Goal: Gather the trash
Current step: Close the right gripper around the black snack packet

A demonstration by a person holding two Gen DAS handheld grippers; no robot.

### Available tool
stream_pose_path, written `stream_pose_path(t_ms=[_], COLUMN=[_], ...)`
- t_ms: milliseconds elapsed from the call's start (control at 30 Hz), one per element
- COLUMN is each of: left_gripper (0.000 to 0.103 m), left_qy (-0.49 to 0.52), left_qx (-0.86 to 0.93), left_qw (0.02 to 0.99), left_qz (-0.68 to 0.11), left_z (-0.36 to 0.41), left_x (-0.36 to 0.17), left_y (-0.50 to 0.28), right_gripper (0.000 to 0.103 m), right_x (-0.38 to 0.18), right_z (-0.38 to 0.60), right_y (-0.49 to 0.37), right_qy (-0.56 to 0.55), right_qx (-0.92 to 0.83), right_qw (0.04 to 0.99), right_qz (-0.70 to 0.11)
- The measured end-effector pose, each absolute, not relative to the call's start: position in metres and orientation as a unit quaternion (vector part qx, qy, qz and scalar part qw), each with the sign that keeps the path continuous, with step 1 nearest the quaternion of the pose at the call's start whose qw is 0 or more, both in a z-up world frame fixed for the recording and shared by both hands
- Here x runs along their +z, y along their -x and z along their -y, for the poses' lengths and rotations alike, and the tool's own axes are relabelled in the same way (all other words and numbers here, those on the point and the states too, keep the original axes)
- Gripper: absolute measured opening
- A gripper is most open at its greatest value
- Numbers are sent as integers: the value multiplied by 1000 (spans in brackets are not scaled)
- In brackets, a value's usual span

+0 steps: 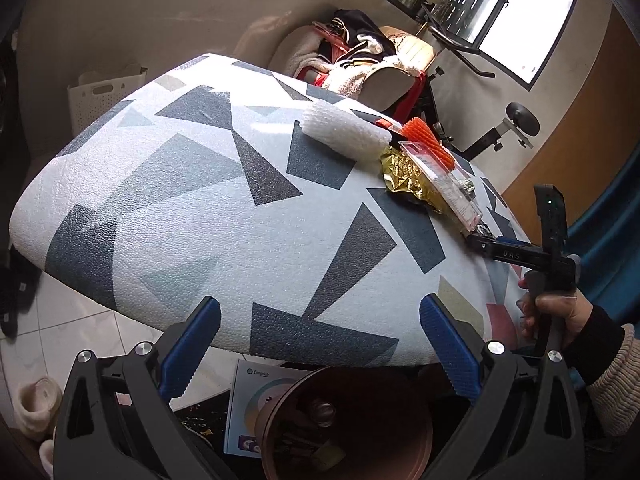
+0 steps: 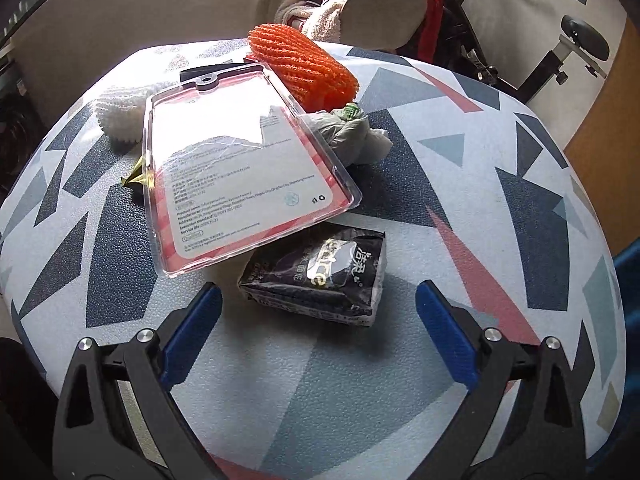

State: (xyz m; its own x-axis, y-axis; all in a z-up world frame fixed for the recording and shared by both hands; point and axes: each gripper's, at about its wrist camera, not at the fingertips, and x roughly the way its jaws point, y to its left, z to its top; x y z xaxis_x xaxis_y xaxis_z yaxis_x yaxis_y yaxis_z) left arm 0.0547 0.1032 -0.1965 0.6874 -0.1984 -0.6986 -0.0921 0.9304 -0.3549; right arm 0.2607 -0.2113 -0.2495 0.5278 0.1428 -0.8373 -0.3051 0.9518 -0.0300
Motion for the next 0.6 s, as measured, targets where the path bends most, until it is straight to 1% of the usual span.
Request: stream_pose_path(t_ms=[33, 67, 100, 167, 200, 367, 600], left_gripper=[97, 97, 97, 97, 97, 97, 97], left_qy=[186, 187, 188, 189, 191, 216, 282], left_qx=[-30, -31, -31, -28, -26, -24, -29], left_qw=[899, 899, 899, 898, 898, 893, 875], left_qz=[-394, -394, -394, -396, -396, -395, -392], left_z=[-104, -104, -105, -107, -108, -114, -122], left_x=[-196, -196, -196, -196, -195, -194, -187], left_y=[-57, -59, -61, -67, -70, -87, -127], right_gripper=[94, 89, 81, 70, 66, 65, 65], right_x=[-251, -251, -252, -254, -253, -247, -241], right_z=[211, 210, 210, 212, 214, 219, 251], right_y=[-264, -267, -269, -270, -269, -252, -236], right_qy=[78, 71, 66, 58, 51, 59, 6], right_qx=[125, 122, 118, 113, 114, 130, 105], right_qw=[870, 870, 870, 871, 873, 876, 880], right_qz=[-471, -473, -474, -475, -472, -460, -464])
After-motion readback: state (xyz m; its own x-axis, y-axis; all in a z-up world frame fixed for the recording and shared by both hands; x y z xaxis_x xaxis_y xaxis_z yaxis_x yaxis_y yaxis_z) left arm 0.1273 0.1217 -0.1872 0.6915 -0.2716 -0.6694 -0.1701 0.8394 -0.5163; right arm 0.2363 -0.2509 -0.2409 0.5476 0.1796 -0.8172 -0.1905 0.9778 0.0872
